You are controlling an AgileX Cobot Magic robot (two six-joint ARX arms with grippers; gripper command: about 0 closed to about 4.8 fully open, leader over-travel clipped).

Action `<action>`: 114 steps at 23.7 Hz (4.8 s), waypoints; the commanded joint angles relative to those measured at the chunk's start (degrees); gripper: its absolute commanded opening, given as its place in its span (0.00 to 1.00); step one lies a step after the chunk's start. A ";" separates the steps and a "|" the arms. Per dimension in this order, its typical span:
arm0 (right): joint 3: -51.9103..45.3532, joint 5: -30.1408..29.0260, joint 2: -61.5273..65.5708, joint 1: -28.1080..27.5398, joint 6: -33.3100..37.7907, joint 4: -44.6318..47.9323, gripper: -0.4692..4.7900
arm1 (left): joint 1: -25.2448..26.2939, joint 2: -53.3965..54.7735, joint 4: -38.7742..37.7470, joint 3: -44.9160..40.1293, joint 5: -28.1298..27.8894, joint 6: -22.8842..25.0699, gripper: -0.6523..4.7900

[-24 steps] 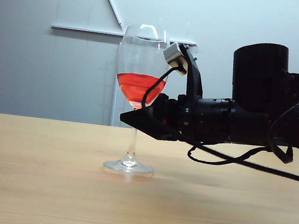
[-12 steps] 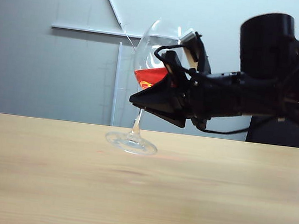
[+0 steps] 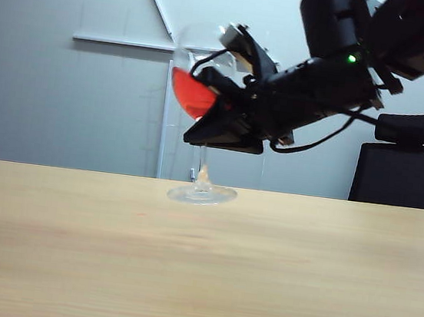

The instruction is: Gently pick up the goblet, rotate it counterclockwise for two full turns (viewing from above), and then place it back on the table.

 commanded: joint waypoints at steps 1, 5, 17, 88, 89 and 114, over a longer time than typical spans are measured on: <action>0.52 4.26 -1.11 2.05 -5.79 1.70 0.07 | 0.00 0.00 0.66 0.20 0.07 0.37 0.11; 0.48 7.67 -1.25 4.66 -9.07 1.66 0.07 | 0.00 0.00 0.63 0.20 0.07 0.37 0.11; -4.68 10.93 -8.04 7.43 -12.61 4.17 0.07 | 0.00 -0.04 0.63 0.20 0.07 0.37 0.11; -11.91 8.94 -10.82 5.14 -17.07 12.28 0.07 | 0.04 -3.17 0.28 0.22 0.07 0.37 0.11; -12.57 8.96 -10.82 5.57 -17.07 14.29 0.07 | 0.04 -3.17 0.28 0.22 0.07 0.37 0.11; -23.76 7.50 -8.83 -0.44 9.70 35.23 0.07 | 0.11 -3.23 0.28 0.22 0.07 0.37 0.11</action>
